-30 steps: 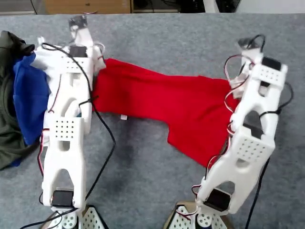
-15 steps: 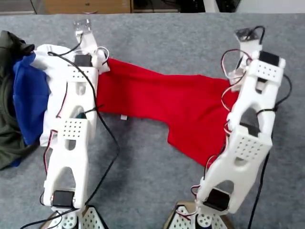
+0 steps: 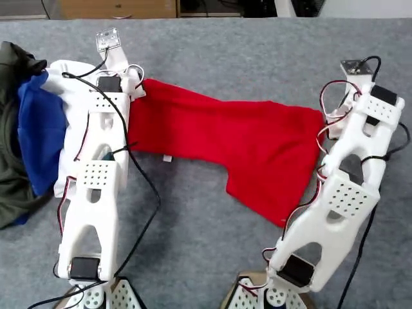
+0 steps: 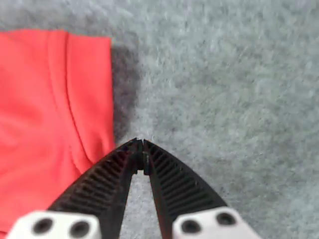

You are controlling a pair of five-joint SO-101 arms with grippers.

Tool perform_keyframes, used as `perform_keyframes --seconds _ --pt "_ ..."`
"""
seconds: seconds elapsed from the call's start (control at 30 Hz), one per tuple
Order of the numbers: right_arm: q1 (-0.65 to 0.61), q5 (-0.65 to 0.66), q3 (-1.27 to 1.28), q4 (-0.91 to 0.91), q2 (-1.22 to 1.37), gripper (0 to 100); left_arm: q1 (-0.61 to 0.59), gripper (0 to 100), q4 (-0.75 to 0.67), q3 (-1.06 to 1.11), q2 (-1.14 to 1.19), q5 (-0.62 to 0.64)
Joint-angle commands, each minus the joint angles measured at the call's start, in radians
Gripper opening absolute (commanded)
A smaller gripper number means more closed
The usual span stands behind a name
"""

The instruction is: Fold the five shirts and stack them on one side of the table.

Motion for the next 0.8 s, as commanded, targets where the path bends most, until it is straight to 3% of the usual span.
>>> perform_keyframes --seconds 0.0,0.33,0.6,0.77 --pt "-0.008 -0.008 -0.101 0.061 -0.016 0.3 -0.061 3 -0.011 -0.051 -0.013 0.006" --pt "-0.13 -0.043 -0.461 0.307 -0.01 0.3 0.008 4 0.101 -0.058 -0.234 0.006" --pt "-0.179 -0.091 -0.415 0.247 0.047 0.3 0.098 4 0.095 -0.043 -0.177 -0.002" --pt "-0.163 -0.089 -0.418 0.209 0.174 0.3 0.109 4 -0.052 -0.038 -0.045 -0.002"
